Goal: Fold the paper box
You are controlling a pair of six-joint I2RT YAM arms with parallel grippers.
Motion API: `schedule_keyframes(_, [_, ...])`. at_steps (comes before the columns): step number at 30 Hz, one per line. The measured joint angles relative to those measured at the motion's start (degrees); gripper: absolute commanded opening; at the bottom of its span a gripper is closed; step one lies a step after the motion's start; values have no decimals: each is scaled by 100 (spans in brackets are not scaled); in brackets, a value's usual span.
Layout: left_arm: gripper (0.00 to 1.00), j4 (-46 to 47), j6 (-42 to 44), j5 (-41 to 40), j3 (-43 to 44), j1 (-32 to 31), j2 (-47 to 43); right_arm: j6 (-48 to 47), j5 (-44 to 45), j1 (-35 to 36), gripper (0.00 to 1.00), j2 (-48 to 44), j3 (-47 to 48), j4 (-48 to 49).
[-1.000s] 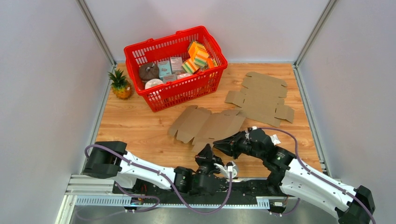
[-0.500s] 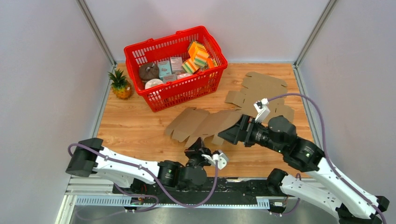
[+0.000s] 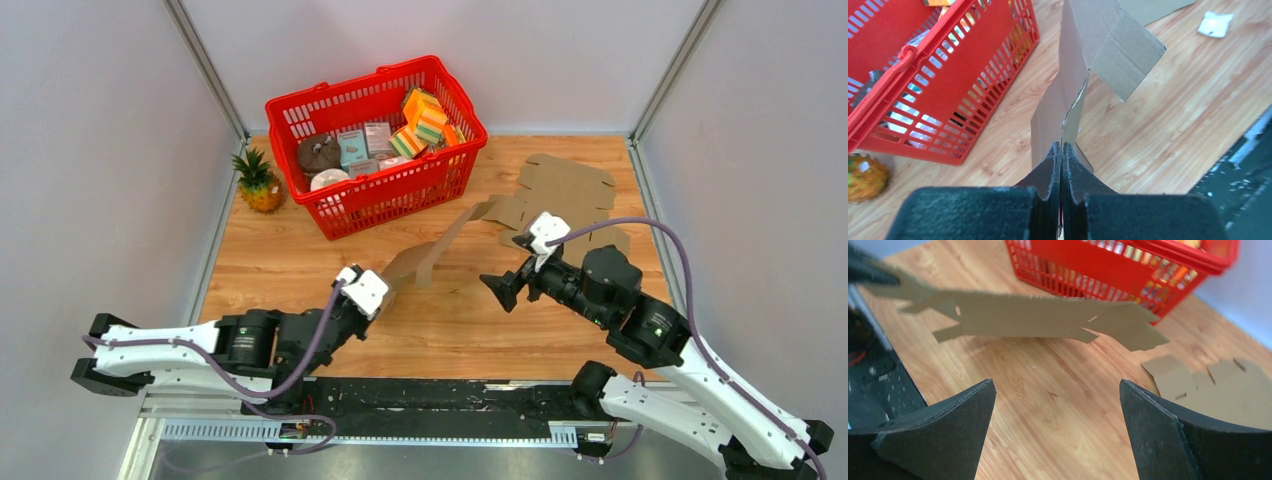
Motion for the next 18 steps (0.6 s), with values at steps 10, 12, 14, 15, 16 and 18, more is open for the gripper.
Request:
schedule_keyframes(10, [0, -1303, -444, 599, 710, 17, -922, -2094, -1585, 120, 88, 1742, 1416, -66])
schedule_keyframes(12, [0, -1425, -461, 614, 723, 17, -990, -2533, -1759, 212, 84, 2063, 1648, -61])
schedule_keyframes(14, [0, -1541, -481, 634, 723, 17, -1045, -2911, -1967, 297, 82, 2310, 1797, -83])
schedule_keyframes(15, [0, -1582, -492, 647, 723, 17, -1071, -3067, -2068, 337, 79, 2422, 1858, -111])
schedule_keyframes(16, [0, -1624, -509, 660, 723, 17, -1102, -3239, -2153, 387, 78, 2542, 1937, -155])
schedule_keyframes(18, [0, -1683, -540, 664, 723, 17, -1165, -3515, -2321, 472, 72, 2806, 2109, -247])
